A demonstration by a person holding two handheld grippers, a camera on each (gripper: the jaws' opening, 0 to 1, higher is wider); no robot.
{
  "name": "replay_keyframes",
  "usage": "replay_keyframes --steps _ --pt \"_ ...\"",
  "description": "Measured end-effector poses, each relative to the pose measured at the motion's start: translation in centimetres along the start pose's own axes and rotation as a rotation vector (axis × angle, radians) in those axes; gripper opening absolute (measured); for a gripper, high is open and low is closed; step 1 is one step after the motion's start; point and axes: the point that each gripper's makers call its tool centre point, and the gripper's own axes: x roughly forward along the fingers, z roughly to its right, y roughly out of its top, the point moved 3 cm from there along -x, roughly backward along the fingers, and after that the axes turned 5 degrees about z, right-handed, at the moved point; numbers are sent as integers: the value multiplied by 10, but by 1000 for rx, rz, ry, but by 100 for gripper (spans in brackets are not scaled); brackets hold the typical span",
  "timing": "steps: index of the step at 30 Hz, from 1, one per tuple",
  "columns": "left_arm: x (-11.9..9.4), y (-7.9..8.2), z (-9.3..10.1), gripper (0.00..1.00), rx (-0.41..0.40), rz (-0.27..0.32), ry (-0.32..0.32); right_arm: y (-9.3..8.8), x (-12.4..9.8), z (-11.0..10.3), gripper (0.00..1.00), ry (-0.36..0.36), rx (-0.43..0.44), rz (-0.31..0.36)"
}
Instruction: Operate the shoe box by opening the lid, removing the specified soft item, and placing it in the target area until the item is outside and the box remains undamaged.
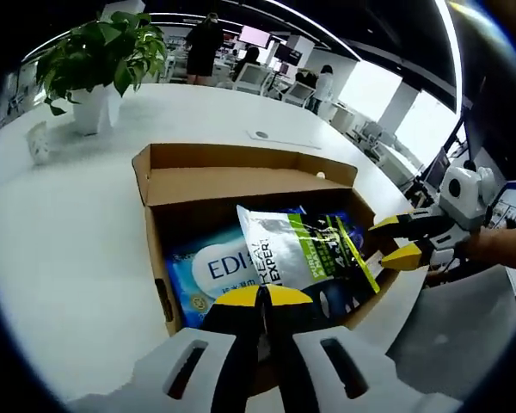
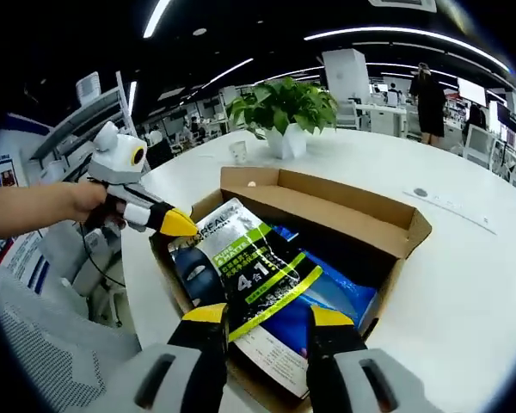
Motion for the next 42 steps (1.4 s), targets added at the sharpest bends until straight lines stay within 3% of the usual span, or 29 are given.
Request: replay_keyframes --steps 12,18,25,31,37,42 --pt "0 -2 -6 0 14 -1 4 -11 21 -5 27 36 43 -69" --pt "2 -4 -7 0 5 -2 4 -10 25 -11 18 68 73 -73" --pt "2 -2 -5 0 3 11 10 -2 20 -11 6 67 91 -26" --pt "-1 5 0 0 11 22 9 15 11 -6 1 55 147 45" --pt "-2 18 12 0 15 41 6 29 -3 1 0 47 196 91" --pt "2 24 25 0 34 40 -3 32 -18 6 0 38 187 94"
